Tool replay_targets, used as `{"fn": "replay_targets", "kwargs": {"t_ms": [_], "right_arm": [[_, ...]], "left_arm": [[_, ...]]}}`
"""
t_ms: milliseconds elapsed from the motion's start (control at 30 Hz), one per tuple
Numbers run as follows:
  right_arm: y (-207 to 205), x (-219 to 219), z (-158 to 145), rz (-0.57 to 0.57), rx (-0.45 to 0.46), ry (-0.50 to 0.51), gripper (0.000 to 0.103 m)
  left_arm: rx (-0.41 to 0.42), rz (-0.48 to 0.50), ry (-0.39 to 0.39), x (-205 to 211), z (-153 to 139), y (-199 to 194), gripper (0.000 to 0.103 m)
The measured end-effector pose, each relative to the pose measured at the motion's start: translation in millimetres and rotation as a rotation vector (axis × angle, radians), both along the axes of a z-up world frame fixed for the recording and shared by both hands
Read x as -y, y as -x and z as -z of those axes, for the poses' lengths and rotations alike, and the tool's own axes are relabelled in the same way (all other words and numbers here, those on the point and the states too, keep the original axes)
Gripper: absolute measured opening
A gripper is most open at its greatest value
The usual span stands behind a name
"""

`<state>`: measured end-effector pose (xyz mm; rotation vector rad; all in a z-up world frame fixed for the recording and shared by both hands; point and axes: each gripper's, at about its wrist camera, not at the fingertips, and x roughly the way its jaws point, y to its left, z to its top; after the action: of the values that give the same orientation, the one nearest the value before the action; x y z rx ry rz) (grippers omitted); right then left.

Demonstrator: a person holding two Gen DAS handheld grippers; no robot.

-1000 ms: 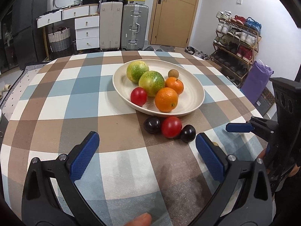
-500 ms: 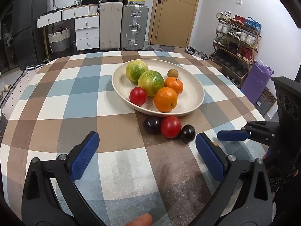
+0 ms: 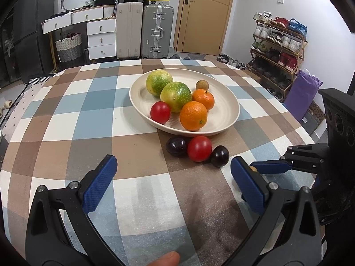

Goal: Organize fruits
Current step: 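Grasp the small brown pear with the right tool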

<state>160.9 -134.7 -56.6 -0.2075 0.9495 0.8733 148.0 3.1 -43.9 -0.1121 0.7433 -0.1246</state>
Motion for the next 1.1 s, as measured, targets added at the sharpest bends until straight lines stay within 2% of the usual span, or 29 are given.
{"fn": "replay_targets", "kwargs": {"t_ms": [267, 433, 600, 867, 1100], "right_arm": [[-3, 1, 1, 0.014, -0.006, -0.002, 0.039], [-4, 2, 0, 0.025, -0.009, -0.004, 0.031], [-4, 3, -1, 0.024, -0.01, -0.017, 0.028], [-5, 13, -11, 0.062, 0.03, -0.069, 0.028], [-14, 28, -20, 0.159, 0.056, -0.123, 0.028]], "left_arm": [[0.0, 0.002, -0.001, 0, 0, 0, 0.102], [0.0, 0.002, -0.001, 1, 1, 0, 0.102], [-0.002, 0.002, 0.0, 2, 1, -1, 0.102], [-0.003, 0.002, -0.001, 1, 1, 0, 0.102], [-0.007, -0.001, 0.01, 7, 4, 2, 0.102]]}}
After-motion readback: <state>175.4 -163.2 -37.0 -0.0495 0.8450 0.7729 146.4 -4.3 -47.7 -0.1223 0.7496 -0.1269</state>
